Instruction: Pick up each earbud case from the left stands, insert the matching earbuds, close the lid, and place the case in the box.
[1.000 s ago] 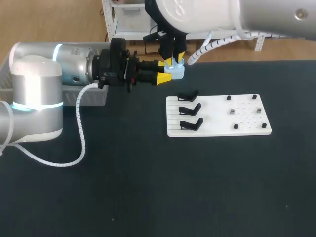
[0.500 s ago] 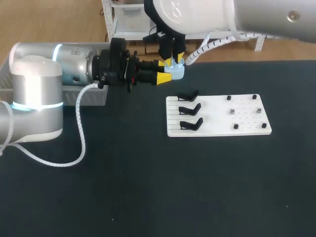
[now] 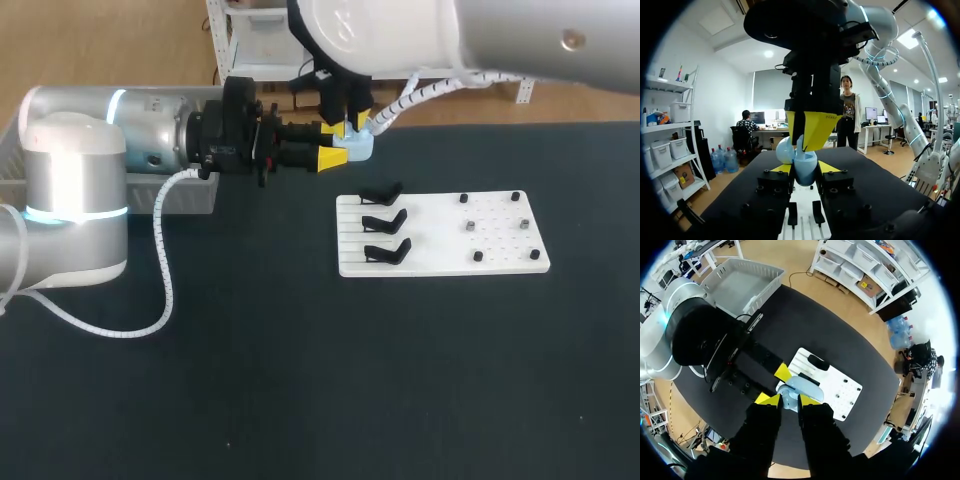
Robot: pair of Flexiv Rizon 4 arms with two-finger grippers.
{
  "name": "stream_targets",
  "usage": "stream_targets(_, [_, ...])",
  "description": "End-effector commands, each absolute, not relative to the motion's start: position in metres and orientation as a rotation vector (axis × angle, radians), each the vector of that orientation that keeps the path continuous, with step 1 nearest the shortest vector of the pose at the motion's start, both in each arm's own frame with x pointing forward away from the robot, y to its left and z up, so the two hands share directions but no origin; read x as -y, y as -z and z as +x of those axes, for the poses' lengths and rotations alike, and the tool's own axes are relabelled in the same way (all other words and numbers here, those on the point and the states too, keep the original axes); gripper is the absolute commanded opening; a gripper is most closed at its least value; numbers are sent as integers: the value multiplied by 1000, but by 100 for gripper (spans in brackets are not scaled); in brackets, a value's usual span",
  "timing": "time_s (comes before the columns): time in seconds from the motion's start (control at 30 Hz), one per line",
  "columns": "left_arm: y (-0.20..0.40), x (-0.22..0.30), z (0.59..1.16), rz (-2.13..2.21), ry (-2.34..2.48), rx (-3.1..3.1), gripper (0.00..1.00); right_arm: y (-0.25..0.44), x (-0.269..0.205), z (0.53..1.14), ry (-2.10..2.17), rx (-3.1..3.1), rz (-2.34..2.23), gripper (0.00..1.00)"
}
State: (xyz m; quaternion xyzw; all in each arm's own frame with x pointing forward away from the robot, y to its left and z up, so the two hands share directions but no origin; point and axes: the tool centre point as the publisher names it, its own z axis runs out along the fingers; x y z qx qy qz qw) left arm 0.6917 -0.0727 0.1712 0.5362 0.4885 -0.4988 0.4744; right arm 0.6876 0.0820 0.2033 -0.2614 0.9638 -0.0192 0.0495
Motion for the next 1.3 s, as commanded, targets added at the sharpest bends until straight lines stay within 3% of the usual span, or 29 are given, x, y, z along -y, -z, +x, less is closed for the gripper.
stream_targets(0.03, [-171,73,690,1308,1215,-1192,0,-202,-83,689,61,-2934,-797,0])
stream_targets(0.1, [-171,73,690,1308,1215,-1192,0,-202,-83,688,60,-2932,-801,40])
stream_targets(0.13, [-171,73,690,1308,1215,-1192,0,-203,-83,687,57,-2931,-802,51])
stream_targets(0.17, [-171,73,690,1308,1215,-1192,0,-203,-83,687,54,-2930,-802,73])
stream_targets(0.23, [-171,73,690,1308,1215,-1192,0,-207,-82,683,41,-2923,-807,100])
stream_targets(0.5, [-171,73,690,1308,1215,-1192,0,-229,-74,676,-11,-2873,-769,100])
stream_targets(0.87, [-171,73,690,1308,1215,-1192,0,-233,-28,732,-3,-2809,4,100])
stream_targets(1.3, [-171,73,690,1308,1215,-1192,0,-211,-22,748,9,-2823,69,100])
